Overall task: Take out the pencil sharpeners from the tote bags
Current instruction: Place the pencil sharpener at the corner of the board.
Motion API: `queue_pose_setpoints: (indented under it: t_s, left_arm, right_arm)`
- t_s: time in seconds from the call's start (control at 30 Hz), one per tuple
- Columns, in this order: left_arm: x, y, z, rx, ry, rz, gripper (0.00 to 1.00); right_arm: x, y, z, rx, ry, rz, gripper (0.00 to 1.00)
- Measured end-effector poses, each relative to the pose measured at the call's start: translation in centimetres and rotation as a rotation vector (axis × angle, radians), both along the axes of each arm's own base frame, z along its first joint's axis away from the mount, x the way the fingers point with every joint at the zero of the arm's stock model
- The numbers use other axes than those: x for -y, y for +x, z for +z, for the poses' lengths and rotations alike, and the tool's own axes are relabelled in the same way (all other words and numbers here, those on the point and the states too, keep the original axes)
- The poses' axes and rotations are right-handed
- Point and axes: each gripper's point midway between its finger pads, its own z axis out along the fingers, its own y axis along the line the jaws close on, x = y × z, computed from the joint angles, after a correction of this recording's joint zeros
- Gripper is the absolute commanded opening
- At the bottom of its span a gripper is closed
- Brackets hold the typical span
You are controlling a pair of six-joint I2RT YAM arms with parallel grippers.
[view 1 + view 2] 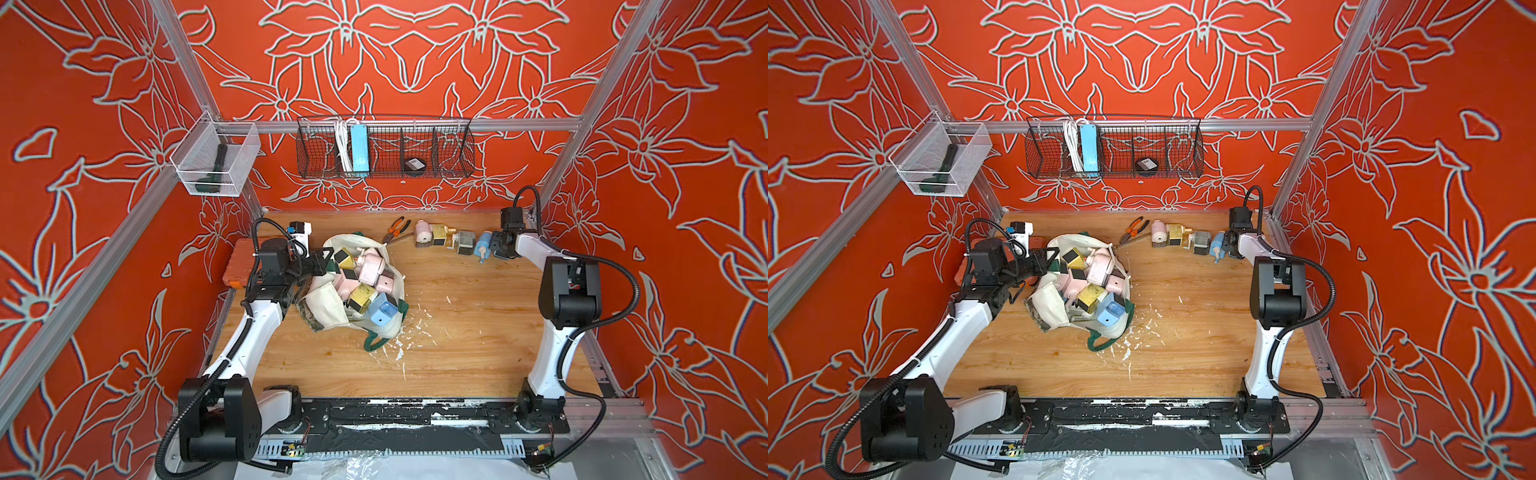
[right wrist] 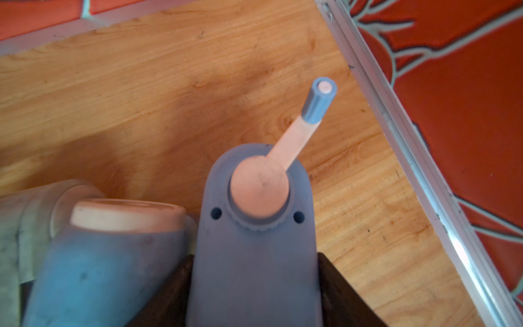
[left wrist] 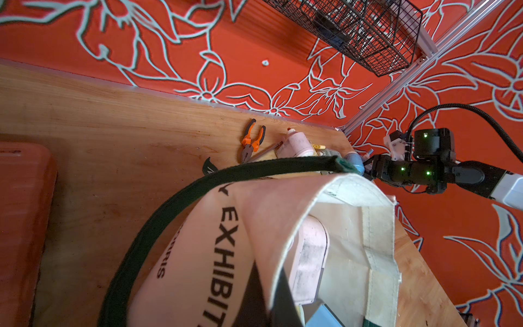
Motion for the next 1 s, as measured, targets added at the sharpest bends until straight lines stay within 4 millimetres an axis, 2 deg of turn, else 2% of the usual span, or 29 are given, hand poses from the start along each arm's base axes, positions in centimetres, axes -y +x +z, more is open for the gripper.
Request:
queue_pose_setpoints:
  t_s: [0.13,0.3,0.4,0.53,0.6,0.63,0.7,0.77,0.87,1.0]
  left_arm:
    - [0.1,0.0,0.0,0.000,0.000,-0.002,0.00]
    - [0.2,0.0,0.0,0.000,0.001,-0.003,0.00]
    - [0.1,0.0,0.0,0.000,0.001,-0.002,0.00]
    - [0.1,0.0,0.0,0.000,0.002,-0.001,0.00]
    - [0.1,0.0,0.0,0.000,0.002,-0.001,0.00]
    - [0.1,0.0,0.0,0.000,0.002,-0.001,0.00]
    - [0.2,0.0,0.0,0.000,0.002,-0.001,0.00]
    - [0.2,0.0,0.0,-0.001,0.003,-0.002,0.00]
    - [0.3,0.0,0.0,0.000,0.006,0.000,0.00]
    - [0.4,0.0,0.0,0.000,0.008,0.001,0.00]
  right_arm:
    - [-0.1,-0.1,0.5,0.010,0.014,-0.006,0.71]
    - [-0.3,-0.5,2.5,0.046,0.030,-0.016,0.70]
    - [-0.7,-1.2,5.2,0.097,0.055,-0.015,0.68]
    - [-2.6,-3.4,10.5,0.212,0.095,0.016,0.66]
    - [-4.5,-5.0,13.6,0.282,0.110,0.059,0.65]
    - [-6.0,-6.0,15.3,0.323,0.116,0.098,0.65]
    - [-10.3,-8.0,18.4,0.397,0.131,0.217,0.63]
    - [-15.0,-10.4,20.7,0.462,0.157,0.361,0.61]
    - [-20.6,-14.6,21.9,0.499,0.203,0.565,0.60]
    - [-24.8,-18.6,22.0,0.504,0.263,0.744,0.60]
